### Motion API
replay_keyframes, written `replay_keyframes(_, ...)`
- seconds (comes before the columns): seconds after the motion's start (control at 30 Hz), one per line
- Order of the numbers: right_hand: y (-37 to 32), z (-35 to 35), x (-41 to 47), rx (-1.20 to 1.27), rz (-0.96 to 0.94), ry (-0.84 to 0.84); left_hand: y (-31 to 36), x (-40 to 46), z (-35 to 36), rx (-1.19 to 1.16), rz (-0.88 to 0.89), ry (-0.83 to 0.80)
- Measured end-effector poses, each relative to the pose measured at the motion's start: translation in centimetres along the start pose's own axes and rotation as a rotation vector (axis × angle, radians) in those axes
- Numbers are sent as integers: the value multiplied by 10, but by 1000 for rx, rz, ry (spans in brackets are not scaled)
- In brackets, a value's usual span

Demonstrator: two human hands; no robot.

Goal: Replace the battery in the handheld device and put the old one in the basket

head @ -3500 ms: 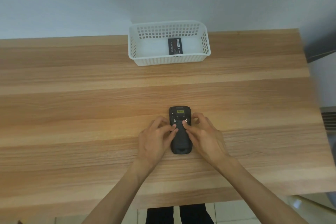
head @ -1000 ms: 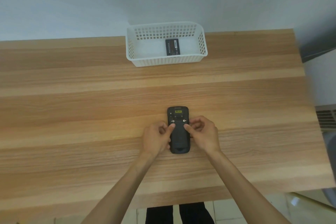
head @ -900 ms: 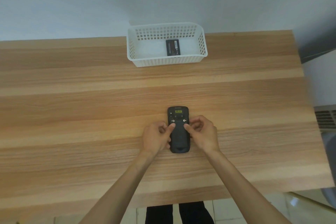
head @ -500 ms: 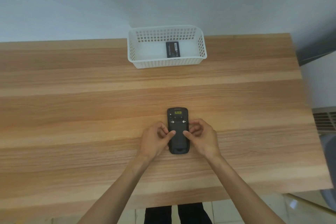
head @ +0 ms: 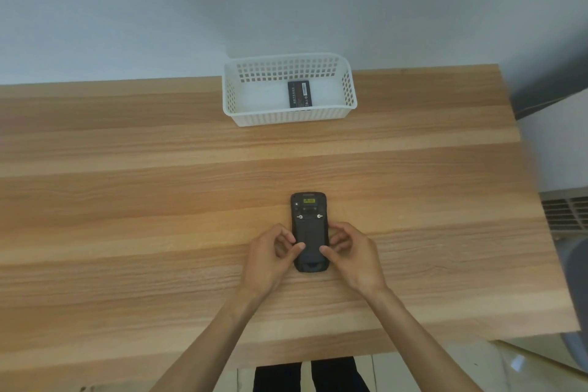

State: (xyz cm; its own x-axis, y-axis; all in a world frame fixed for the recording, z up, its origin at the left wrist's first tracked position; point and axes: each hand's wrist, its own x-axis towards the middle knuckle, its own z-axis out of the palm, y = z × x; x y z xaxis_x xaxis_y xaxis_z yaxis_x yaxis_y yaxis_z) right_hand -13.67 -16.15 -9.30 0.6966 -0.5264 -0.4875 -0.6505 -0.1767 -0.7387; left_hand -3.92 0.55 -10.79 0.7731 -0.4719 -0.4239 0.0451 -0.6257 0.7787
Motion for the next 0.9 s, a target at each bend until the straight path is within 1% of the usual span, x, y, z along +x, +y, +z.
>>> replay_keyframes(0.13, -3, 0, -1, 2, 10, -1, 1, -3, 5, 2, 8, 44)
replay_keyframes(0.37, 2, -4, -8, -4, -21, -86, -5, -19, 6, -53, 42, 5)
replay_keyframes(0.5, 1, -1, -7, 0, -15, -67, -6, -23, 9, -92, 24, 41)
replay_keyframes(0.7, 0, -4, -6, -9, -3, -60, -7, -18, 8, -157, 6, 21)
replay_keyframes(0.83, -3, -6, -4, -41, 30, -98, -2, -19, 7, -130, -5, 7)
replay_keyframes(0.9, -8, -5, -5, -101, 19, -122, 1, -21, 6, -86, -2, -4)
